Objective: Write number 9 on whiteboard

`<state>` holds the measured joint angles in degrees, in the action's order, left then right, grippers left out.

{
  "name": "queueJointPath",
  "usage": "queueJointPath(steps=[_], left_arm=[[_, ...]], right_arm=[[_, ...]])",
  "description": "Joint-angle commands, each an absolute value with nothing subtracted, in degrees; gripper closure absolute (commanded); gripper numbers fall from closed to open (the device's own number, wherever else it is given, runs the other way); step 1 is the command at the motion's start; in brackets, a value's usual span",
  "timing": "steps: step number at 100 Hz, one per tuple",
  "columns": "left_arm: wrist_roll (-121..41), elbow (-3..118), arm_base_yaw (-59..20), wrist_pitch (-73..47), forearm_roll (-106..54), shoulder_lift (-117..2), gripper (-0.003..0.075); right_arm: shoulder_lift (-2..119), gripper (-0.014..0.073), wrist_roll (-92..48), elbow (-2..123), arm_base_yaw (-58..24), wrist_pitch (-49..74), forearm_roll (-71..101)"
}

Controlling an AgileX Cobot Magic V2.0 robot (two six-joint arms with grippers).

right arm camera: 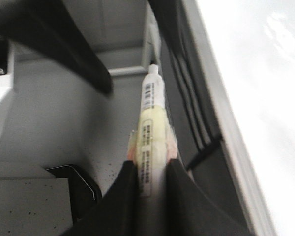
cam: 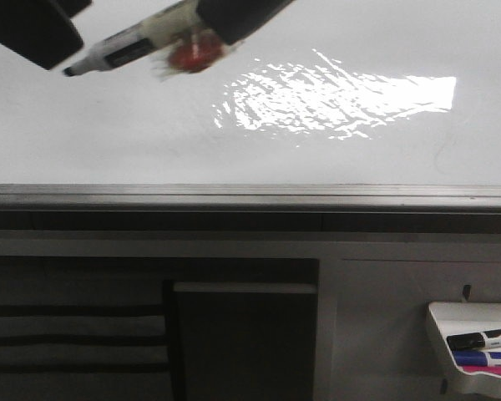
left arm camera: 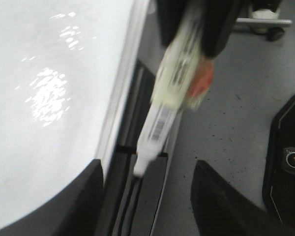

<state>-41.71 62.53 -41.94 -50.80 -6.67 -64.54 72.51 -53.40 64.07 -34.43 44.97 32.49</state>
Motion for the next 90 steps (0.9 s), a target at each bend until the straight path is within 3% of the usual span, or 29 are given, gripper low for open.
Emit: queueJointPath(steps=[1, 23, 44, 90], left_arm=[[-36.1, 64.5, -38.9, -47.3, -5.4, -60.8, 0.0318], [-32.0, 60.1, -26.5, -46.6, -10.5, -53.4, 0.0318], [-30.9, 52.2, -15.1, -42.5, -20.4, -48.9, 0.0318], [-30.9, 50.6, -13.4, -37.5, -21.6, -47.7, 0.0321]], right_arm=[[68.5, 0.0648, -43.2, 66.7, -32.2, 43.0, 27.3], [64.1, 0.0648, -25.1, 65.5, -24.1, 46.8, 19.1], [62.9, 0.0648, -17.9, 57.8, -19.8, 35.1, 20.1], [66.6, 0.0648, -18.0, 54.4, -19.8, 23.7, 22.6]])
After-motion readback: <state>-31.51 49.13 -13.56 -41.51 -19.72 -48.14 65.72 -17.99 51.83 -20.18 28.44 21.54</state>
